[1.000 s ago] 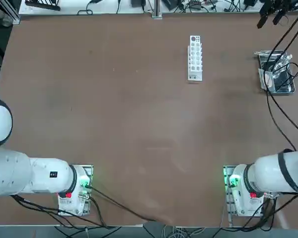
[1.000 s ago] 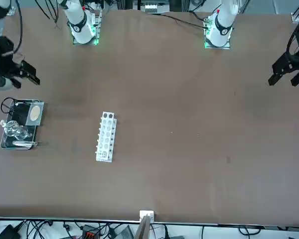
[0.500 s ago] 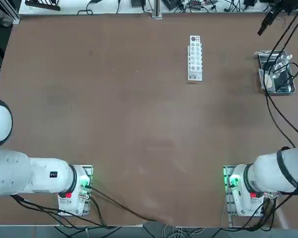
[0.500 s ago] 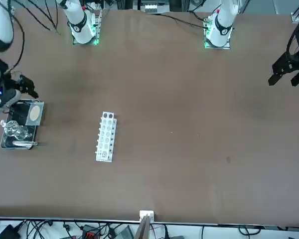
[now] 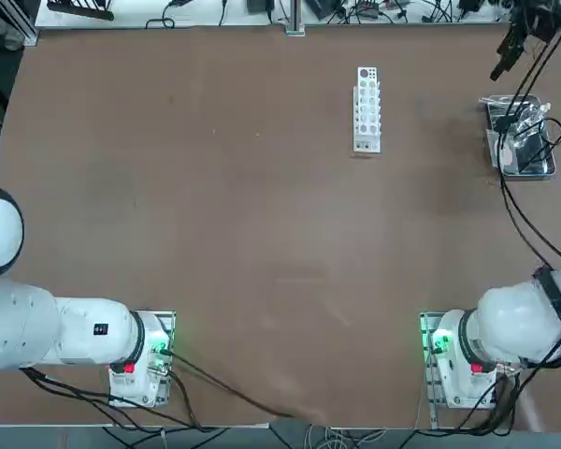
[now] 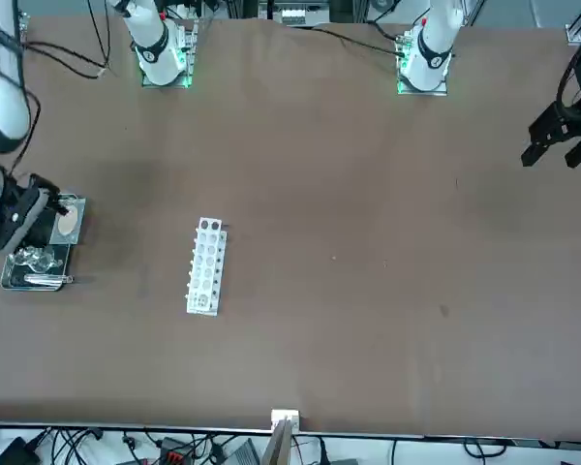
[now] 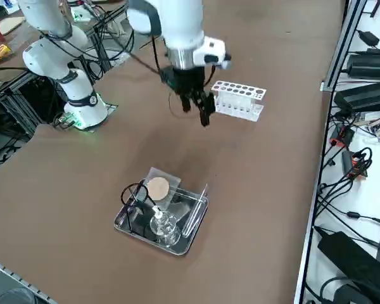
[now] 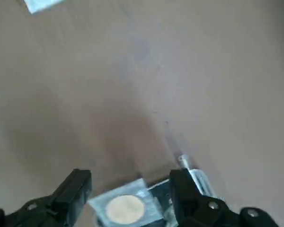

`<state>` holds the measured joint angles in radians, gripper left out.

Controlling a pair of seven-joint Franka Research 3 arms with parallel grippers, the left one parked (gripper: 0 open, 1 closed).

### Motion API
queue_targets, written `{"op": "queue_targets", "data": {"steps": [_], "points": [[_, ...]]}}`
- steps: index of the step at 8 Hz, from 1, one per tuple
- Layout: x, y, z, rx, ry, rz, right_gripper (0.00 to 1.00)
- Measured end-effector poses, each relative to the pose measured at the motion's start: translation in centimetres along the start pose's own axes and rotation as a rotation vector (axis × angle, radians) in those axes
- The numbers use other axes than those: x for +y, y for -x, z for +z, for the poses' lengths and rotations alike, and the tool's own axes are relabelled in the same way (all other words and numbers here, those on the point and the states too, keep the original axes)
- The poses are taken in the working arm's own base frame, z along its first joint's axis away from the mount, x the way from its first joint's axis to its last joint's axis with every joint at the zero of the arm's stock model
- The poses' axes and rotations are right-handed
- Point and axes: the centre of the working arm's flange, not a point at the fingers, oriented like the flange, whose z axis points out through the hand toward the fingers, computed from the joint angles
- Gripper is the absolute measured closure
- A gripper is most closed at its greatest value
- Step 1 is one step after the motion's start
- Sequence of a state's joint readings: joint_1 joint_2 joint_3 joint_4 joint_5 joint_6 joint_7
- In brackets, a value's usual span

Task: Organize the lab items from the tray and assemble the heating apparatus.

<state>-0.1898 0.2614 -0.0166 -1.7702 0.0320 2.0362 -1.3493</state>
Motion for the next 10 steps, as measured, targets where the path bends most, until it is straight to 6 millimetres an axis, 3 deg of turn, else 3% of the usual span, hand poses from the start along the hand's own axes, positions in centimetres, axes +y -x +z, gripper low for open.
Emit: {"op": "queue_targets", "data": {"steps": [5,10], "points": [[4.2,5.0,10.0,0.128,0.008,-0.196,0.09],[8.2,6.8,14.5,0.121,0.037,-0.273,0.19]]}}
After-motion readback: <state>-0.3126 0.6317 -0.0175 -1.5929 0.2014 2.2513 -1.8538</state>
